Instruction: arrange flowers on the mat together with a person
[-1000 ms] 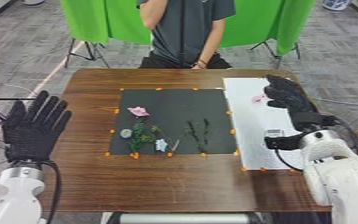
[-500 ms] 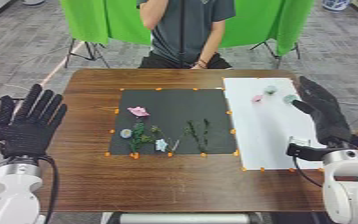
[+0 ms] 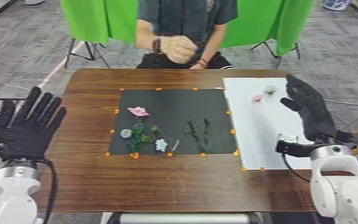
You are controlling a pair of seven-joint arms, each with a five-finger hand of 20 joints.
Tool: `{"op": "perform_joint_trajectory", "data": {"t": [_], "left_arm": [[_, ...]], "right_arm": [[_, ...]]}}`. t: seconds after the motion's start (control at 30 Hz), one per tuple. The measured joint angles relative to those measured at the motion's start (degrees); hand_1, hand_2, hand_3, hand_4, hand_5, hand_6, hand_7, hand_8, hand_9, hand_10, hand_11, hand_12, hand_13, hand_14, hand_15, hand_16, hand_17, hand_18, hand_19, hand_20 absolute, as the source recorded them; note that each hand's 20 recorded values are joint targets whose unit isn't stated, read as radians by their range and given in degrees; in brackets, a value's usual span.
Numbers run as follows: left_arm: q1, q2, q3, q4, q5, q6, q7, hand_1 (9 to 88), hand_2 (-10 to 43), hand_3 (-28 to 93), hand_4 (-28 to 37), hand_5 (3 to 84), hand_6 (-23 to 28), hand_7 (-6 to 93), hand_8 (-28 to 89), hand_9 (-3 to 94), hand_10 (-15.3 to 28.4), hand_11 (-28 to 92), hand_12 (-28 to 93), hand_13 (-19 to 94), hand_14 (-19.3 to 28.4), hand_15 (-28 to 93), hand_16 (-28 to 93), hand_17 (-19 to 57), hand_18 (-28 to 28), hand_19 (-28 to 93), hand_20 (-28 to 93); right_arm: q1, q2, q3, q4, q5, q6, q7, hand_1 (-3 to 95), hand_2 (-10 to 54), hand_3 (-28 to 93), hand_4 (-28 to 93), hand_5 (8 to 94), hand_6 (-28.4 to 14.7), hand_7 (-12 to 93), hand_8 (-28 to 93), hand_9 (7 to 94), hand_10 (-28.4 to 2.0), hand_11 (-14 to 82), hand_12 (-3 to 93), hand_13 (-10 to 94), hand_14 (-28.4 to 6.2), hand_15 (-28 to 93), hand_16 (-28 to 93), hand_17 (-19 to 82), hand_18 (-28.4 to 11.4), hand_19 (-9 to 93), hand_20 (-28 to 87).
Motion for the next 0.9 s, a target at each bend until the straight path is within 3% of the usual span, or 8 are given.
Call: {"op": "perform_joint_trajectory", "data": {"t": [0.13,0.23,0.47,0.73,0.9], "left_arm": [[-0.78,-0.13,1.34,0.1,1.02,-0.18,-0.35,24.6,10.8,72,-28.3,44.2,5.9,8.6,-9,38.1,13.0,15,5,28,11.9,18,-6,-1.8,10.8,22,10],[-1.46,0.25,2.45,0.34,0.53,-1.01,-0.63,24.6,10.7,72,-28.3,44.1,5.8,8.5,-10,38.0,12.8,15,5,28,11.9,18,-6,-1.8,10.8,22,10],[-2.49,1.47,2.85,1.04,0.26,-1.87,-0.93,24.6,10.7,72,-28.3,44.1,5.8,8.6,-10,38.0,12.7,15,5,28,11.8,18,-6,-1.7,10.8,22,10],[-2.87,1.85,3.26,0.93,0.23,-1.81,0.11,24.6,10.7,72,-28.3,44.0,5.8,8.6,-9,38.0,12.7,15,5,28,11.7,18,-6,-1.7,10.8,22,10],[-3.25,2.78,3.86,0.6,0.23,-1.82,1.31,24.8,10.7,72,-28.3,44.0,5.8,8.5,-9,38.0,12.7,15,5,28,11.7,18,-6,-1.7,10.8,22,10]], "right_arm": [[-0.18,0.22,-1.12,0.01,-0.34,1.57,0.66,15.3,11.1,79,-28,30.3,-3.9,13,-11,28.0,-11.6,6.7,7.4,21,-7.6,15,-1,13,-10.1,33,4],[0.56,0.58,-2.68,0.09,-1.44,2.81,1.19,15.3,11.1,79,-28,30.3,-3.9,13,-11,28.0,-11.5,6.7,7.4,21,-7.6,15,-1,13,-10.4,34,5],[3.0,0.6,-5.23,0.18,-2.2,3.24,1.61,15.5,10.8,80,-28,30.1,-4.0,13,-11,28.0,-11.5,6.9,7.4,21,-7.5,16,-1,13,-10.6,33,4],[8.63,0.31,-9.84,2.54,-2.98,1.43,3.25,15.7,10.7,80,-28,30.0,-4.0,13,-11,27.8,-11.5,6.7,7.4,21,-7.4,15,-2,13,-10.6,33,5],[9.75,-0.05,-8.59,1.43,-3.0,-2.12,3.51,15.7,10.6,80,-28,29.9,-4.1,13,-11,27.8,-11.5,6.8,7.4,21,-7.4,15,-1,13,-10.5,33,5]]}}
